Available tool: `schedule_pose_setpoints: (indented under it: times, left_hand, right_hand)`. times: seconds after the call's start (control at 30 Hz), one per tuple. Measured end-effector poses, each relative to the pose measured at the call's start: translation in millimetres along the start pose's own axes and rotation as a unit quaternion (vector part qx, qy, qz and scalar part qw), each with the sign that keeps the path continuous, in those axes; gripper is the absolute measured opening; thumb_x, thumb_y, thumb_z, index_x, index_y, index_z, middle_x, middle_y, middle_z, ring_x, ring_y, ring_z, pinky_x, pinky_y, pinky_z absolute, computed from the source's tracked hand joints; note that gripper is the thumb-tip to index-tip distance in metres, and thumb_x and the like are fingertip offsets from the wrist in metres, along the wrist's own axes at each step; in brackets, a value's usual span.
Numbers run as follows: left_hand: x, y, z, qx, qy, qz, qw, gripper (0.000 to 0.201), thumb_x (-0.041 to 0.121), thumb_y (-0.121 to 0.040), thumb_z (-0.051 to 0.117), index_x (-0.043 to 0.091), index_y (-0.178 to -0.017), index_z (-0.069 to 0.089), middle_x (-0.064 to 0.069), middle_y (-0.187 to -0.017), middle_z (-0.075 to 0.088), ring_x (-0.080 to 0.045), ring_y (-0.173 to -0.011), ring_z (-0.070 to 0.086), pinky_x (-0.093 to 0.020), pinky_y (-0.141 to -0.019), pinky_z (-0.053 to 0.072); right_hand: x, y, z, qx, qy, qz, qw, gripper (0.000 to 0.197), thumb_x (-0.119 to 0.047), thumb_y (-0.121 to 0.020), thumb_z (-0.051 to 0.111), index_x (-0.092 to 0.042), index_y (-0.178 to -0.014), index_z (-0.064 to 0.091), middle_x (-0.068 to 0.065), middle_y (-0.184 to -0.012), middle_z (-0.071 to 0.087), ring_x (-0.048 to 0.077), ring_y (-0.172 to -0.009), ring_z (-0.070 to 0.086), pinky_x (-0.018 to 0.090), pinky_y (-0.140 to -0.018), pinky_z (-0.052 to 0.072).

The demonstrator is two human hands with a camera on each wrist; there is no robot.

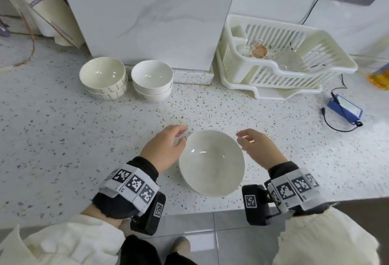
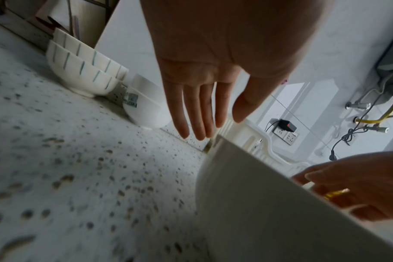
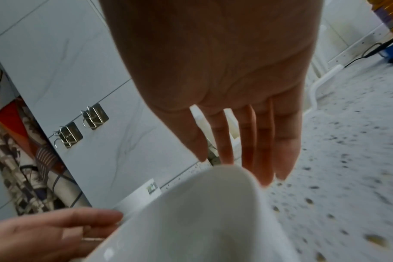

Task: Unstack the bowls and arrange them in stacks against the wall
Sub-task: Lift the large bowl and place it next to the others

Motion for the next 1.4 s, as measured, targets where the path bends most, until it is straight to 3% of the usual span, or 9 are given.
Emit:
schedule_pose_setpoints:
  times: [0.2, 0.4, 0.5, 0.57, 0.73, 0.87, 1.1, 1.27, 1.4]
  left_hand:
    - [-3.6, 8.9, 16.9, -0.009, -0.004, -0.022, 1.000, 0.036, 0.020, -0.091, 0.043, 0.021, -0.127, 0.046, -0.001, -0.128, 0.056, -0.015, -0.112, 0.054, -0.033, -0.092, 0.046]
    - [-11.1, 1.8, 19.4, -0.015, 0.010, -0.037, 0.999, 0.039, 0.026, -0.090, 0.046, 0.024, -0.129, 0.041, -0.001, -0.129, 0.054, -0.016, -0.112, 0.053, -0.039, -0.092, 0.049]
    - [-16.2, -6.6, 18.6, -0.024, 0.025, -0.041, 0.999, 0.049, 0.034, -0.088, 0.048, 0.025, -0.134, 0.034, 0.001, -0.135, 0.049, -0.014, -0.117, 0.050, -0.044, -0.095, 0.048]
    - [-18.5, -14.7, 17.0, -0.030, 0.033, -0.044, 0.998, 0.055, 0.038, -0.086, 0.051, 0.027, -0.136, 0.029, 0.003, -0.137, 0.046, -0.012, -0.117, 0.048, -0.044, -0.097, 0.047]
    - [-15.2, -43.4, 9.7, -0.047, 0.031, -0.027, 0.998, 0.068, 0.044, -0.083, 0.054, 0.030, -0.139, 0.019, 0.003, -0.142, 0.038, -0.008, -0.115, 0.049, -0.045, -0.097, 0.047]
    - [-14.3, -71.9, 2.6, -0.049, 0.028, -0.017, 0.998, 0.070, 0.039, -0.087, 0.050, 0.028, -0.143, 0.009, 0.001, -0.148, 0.030, -0.010, -0.121, 0.048, -0.045, -0.099, 0.046]
    - [-23.0, -99.9, -0.8, -0.066, 0.007, -0.027, 0.997, 0.075, 0.040, -0.089, 0.044, 0.023, -0.144, -0.003, 0.002, -0.150, 0.029, -0.010, -0.125, 0.046, -0.044, -0.101, 0.044]
    - [-26.0, -109.3, -5.0, -0.070, 0.007, -0.015, 0.997, 0.076, 0.040, -0.089, 0.045, 0.024, -0.144, -0.005, 0.001, -0.150, 0.030, -0.012, -0.126, 0.045, -0.045, -0.102, 0.043]
    - [-25.3, -116.1, -8.2, -0.063, -0.002, -0.003, 0.998, 0.074, 0.039, -0.090, 0.043, 0.022, -0.144, -0.004, 0.004, -0.155, 0.019, -0.009, -0.128, 0.042, -0.043, -0.102, 0.043]
  right_hand:
    - [29.6, 15.9, 39.9, -0.117, 0.004, 0.036, 0.992, 0.033, -0.021, -0.092, 0.037, -0.008, -0.121, 0.047, 0.016, -0.098, 0.066, 0.020, -0.053, 0.063, 0.033, -0.061, 0.058]
    - [31.2, 1.4, 39.3, -0.068, -0.046, 0.053, 0.995, 0.023, -0.017, -0.090, 0.036, -0.010, -0.107, 0.050, 0.015, -0.093, 0.063, 0.018, -0.039, 0.062, 0.041, -0.064, 0.057]
    - [29.2, -12.2, 36.7, -0.041, -0.082, 0.066, 0.994, 0.027, -0.018, -0.091, 0.037, -0.010, -0.114, 0.048, 0.009, -0.075, 0.064, 0.013, -0.034, 0.060, 0.033, -0.057, 0.056]
    - [27.7, -22.8, 35.0, -0.019, -0.135, 0.089, 0.987, 0.031, -0.018, -0.092, 0.038, -0.008, -0.120, 0.047, 0.004, -0.072, 0.061, 0.014, -0.038, 0.063, 0.029, -0.053, 0.055]
    - [10.8, -54.5, 30.4, 0.020, -0.277, 0.097, 0.956, 0.042, -0.012, -0.091, 0.038, -0.011, -0.133, 0.041, 0.022, -0.088, 0.068, 0.036, -0.069, 0.071, 0.047, -0.081, 0.057]
    - [-9.9, -78.5, 32.9, 0.033, -0.337, 0.088, 0.937, 0.046, -0.007, -0.092, 0.036, -0.011, -0.138, 0.036, 0.033, -0.102, 0.064, 0.039, -0.074, 0.069, 0.044, -0.079, 0.056]
    - [-24.4, -105.2, 36.9, 0.049, -0.364, 0.093, 0.926, 0.047, -0.006, -0.090, 0.036, -0.012, -0.137, 0.039, 0.033, -0.097, 0.066, 0.041, -0.076, 0.069, 0.046, -0.080, 0.057]
    - [-32.0, -113.9, 34.9, 0.046, -0.379, 0.087, 0.920, 0.045, -0.005, -0.090, 0.035, -0.013, -0.134, 0.044, 0.034, -0.094, 0.066, 0.029, -0.062, 0.070, 0.030, -0.060, 0.061]
    - [-35.6, -120.2, 35.7, 0.046, -0.379, 0.084, 0.920, 0.046, -0.005, -0.091, 0.033, -0.013, -0.136, 0.041, 0.032, -0.086, 0.066, 0.033, -0.067, 0.070, 0.031, -0.062, 0.061]
Point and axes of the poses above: each hand's wrist, its own y-axis away from the middle knuckle, its own z-axis out of the palm, x = y × z, the point moved 8 cm from there along -y, towards the middle knuckle
